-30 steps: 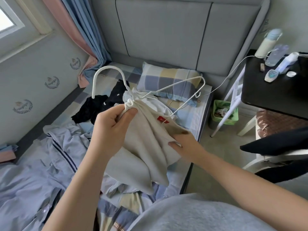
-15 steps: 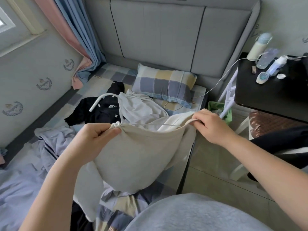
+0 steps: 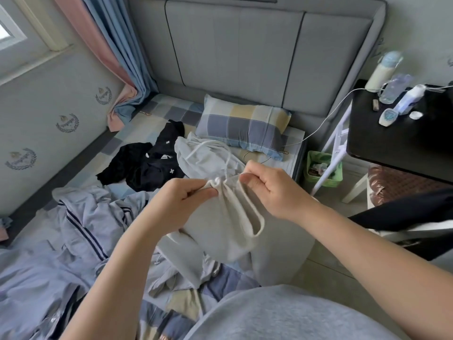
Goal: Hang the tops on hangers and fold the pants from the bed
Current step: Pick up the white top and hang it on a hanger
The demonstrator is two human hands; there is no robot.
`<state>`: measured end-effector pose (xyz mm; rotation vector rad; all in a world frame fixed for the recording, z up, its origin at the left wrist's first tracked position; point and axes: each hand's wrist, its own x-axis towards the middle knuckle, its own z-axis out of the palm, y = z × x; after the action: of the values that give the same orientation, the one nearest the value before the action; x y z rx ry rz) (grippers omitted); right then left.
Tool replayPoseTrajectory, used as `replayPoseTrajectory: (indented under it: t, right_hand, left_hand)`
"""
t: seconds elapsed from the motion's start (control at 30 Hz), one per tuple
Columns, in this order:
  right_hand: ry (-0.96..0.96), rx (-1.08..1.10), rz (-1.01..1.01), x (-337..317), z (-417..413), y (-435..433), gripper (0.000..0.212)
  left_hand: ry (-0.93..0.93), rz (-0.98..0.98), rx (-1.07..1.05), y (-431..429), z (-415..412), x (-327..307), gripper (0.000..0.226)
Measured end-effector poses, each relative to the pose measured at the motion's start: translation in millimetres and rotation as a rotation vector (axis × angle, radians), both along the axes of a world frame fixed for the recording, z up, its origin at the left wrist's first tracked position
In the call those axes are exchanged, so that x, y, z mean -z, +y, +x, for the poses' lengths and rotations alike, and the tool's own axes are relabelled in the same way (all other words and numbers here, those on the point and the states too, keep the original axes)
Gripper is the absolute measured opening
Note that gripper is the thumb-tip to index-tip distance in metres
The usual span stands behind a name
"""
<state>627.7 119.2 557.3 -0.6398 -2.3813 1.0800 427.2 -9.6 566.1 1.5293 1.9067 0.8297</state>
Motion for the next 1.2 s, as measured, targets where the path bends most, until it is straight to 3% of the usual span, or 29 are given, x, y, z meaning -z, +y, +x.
replayPoseTrajectory:
  t: [0.27,0.4,0.57,0.7,0.87,1.03,1.2]
  right_hand:
    - [-0.046,0.032,-0.296,2.4,35.4,31.7,0.041]
    - [-0.127,0.005,-0.277,0.8,36.6,34.4,0.031]
    - [-0.100,0.027,-0.108,-20.8,33.7,37.2,0.046]
    - [-0.109,0.082,-0.002,-40.1,42.3,46.9,0.044]
    - [-0.074,0.087,-0.082,-30.1,51.2,46.3,0.041]
    - [0.105,0.083,-0.241,-1.0,42.5,27.2,0.040]
    - [0.166,0.071,-0.299,15.0,22.9,10.6,0.034]
  left_hand:
    - [0.022,-0.012,-0.119,-13.4,-38.9,13.3,0.013]
    - [0.011,0.019,-0.082,-8.2,-29.7,16.2,0.021]
    - [0.047,0.052,-0.101,-5.5,-30.1,20.7,0.019]
    - [0.089,0.092,-0.207,-14.5,-35.4,25.7,0.020]
    - [0.075,0.136,-0.217,-18.1,-27.7,28.4,0.015]
    - [0.050,0.175,-0.191,-13.5,-15.2,11.4,0.020]
    - [0.053,0.110,-0.048,-7.3,-0.3,1.2,0.016]
